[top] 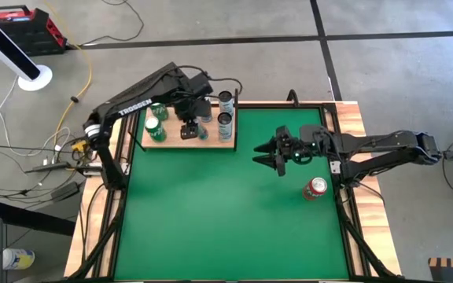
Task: Place canned beverage on shelf
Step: Put the blue soda can on the shelf aligned with the other blue soda can
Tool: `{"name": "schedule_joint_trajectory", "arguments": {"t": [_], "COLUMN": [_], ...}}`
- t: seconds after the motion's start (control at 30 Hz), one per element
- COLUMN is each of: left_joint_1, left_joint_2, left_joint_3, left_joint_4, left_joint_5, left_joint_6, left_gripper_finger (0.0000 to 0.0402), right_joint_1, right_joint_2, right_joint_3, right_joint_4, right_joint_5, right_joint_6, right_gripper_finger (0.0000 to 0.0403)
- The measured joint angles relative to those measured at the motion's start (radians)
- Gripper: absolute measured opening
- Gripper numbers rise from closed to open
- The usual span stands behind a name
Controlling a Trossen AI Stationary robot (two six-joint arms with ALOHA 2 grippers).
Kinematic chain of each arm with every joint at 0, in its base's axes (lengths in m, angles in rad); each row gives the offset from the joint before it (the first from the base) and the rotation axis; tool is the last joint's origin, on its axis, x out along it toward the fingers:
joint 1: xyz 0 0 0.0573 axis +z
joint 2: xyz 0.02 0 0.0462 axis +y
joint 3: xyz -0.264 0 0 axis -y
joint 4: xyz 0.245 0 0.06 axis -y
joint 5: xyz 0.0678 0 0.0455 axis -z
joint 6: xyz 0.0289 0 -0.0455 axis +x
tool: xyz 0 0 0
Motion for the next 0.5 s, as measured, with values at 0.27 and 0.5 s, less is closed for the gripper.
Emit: {"name": "schedule_joint_trajectory", "arguments": {"t": [0.27,0.5], "left_joint_1": [0.0,-0.004], "left_joint_2": [0.067,0.084], "left_joint_3": [0.015,0.015], "left_joint_4": [-0.021,-0.01], "left_joint_5": [0.04,0.038], "left_joint_6": [0.014,0.016], "left_gripper_finger": [0.0231,0.0231], "right_joint_1": [0.029,0.028], "right_joint_2": [0.0,0.0], "right_joint_3": [0.0,0.0], "right_joint_4": [-0.005,-0.005], "right_joint_5": [-0.001,-0.001], "right_joint_6": [-0.001,-0.008], "right_gripper_finger": [0.0275,0.0275]}}
